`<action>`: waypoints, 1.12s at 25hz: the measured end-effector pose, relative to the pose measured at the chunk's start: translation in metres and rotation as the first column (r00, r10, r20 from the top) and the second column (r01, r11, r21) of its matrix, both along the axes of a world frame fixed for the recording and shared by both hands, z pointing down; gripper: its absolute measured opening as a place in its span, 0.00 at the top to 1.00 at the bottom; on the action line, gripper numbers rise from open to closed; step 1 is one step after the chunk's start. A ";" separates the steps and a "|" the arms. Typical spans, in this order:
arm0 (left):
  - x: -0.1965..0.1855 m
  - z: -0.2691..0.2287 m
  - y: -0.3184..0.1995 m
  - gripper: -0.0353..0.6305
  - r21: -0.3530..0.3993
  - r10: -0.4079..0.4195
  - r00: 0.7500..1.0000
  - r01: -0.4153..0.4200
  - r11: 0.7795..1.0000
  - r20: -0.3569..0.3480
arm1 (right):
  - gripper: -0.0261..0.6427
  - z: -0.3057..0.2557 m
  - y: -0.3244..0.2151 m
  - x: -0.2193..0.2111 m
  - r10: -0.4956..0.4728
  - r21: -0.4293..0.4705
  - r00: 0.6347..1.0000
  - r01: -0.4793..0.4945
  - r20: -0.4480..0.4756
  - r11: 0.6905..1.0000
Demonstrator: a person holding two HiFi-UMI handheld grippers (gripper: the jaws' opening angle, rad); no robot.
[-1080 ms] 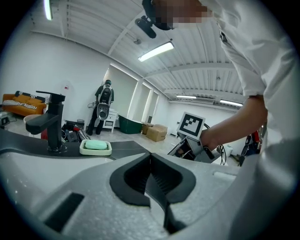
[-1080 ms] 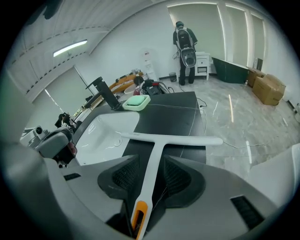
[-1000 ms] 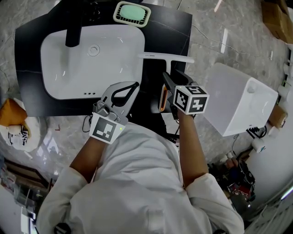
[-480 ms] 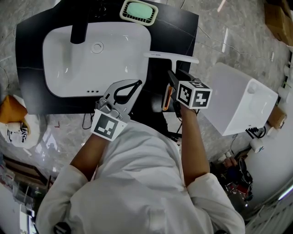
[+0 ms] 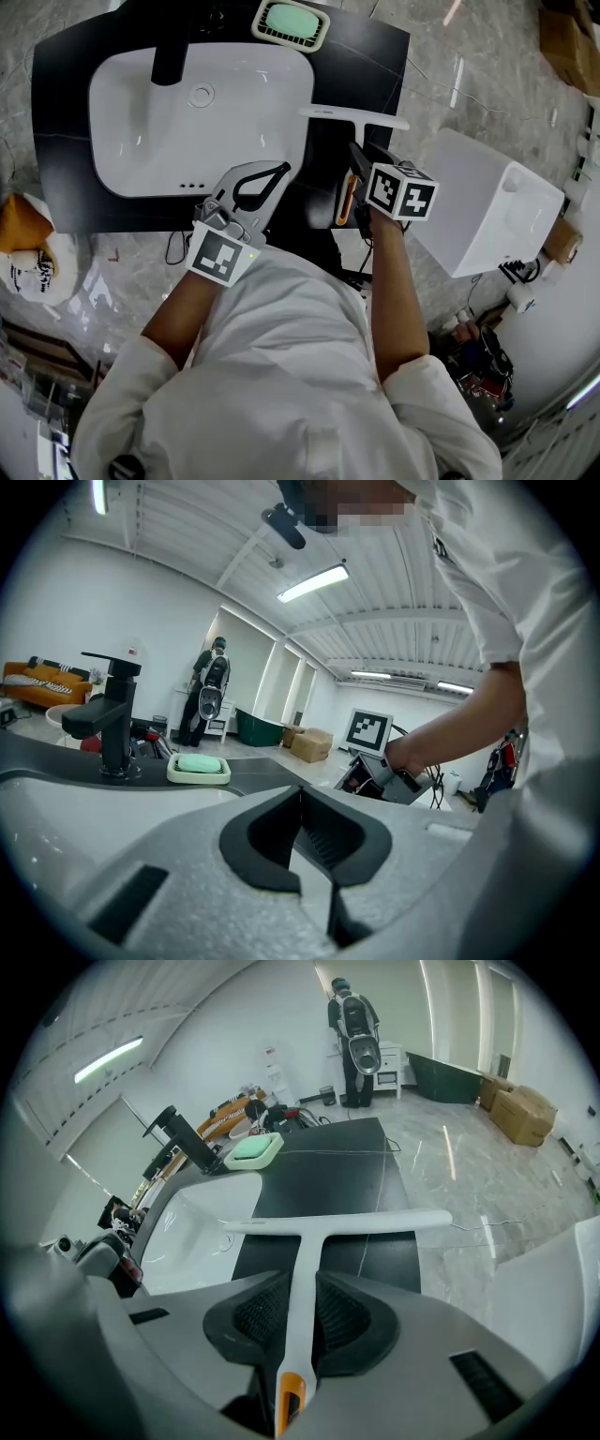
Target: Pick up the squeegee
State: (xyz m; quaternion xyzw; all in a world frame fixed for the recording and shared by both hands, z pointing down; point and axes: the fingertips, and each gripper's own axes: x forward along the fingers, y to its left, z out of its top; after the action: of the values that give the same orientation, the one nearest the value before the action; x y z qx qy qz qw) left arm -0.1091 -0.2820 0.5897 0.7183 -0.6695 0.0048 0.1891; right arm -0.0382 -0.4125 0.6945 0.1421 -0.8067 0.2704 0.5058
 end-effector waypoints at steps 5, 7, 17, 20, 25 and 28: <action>-0.001 -0.004 0.010 0.92 0.011 -0.009 1.000 0.009 1.000 0.012 | 0.84 -0.004 0.000 0.000 0.013 0.018 1.000 -0.013 0.021 1.000; 0.000 -0.008 0.015 0.92 0.018 -0.015 1.000 0.015 1.000 0.016 | 0.84 -0.011 0.003 -0.001 0.011 0.029 0.999 -0.012 0.040 1.000; -0.010 -0.036 0.048 0.92 0.026 -0.085 0.995 0.083 0.996 0.053 | 0.84 -0.074 0.025 -0.015 -0.034 0.117 0.979 0.010 0.203 0.993; -0.020 -0.050 0.059 0.92 0.033 -0.129 0.988 0.126 0.991 0.081 | 0.84 -0.105 0.034 -0.020 -0.058 0.151 0.957 0.015 0.283 0.988; -0.029 -0.079 0.074 0.92 0.050 -0.193 0.973 0.188 0.981 0.127 | 0.84 -0.167 0.046 -0.027 -0.133 0.240 0.883 0.023 0.450 0.970; -0.035 -0.097 0.083 0.92 0.076 -0.233 0.961 0.224 0.972 0.150 | 0.85 -0.214 0.052 -0.030 -0.190 0.322 0.797 -0.005 0.573 0.947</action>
State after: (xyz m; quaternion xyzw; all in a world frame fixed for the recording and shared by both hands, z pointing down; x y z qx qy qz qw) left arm -0.1439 -0.1989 0.4929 0.6389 -0.7605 0.0203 0.1139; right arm -0.0677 -0.3605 0.4800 0.0864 -0.9626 0.1473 0.2105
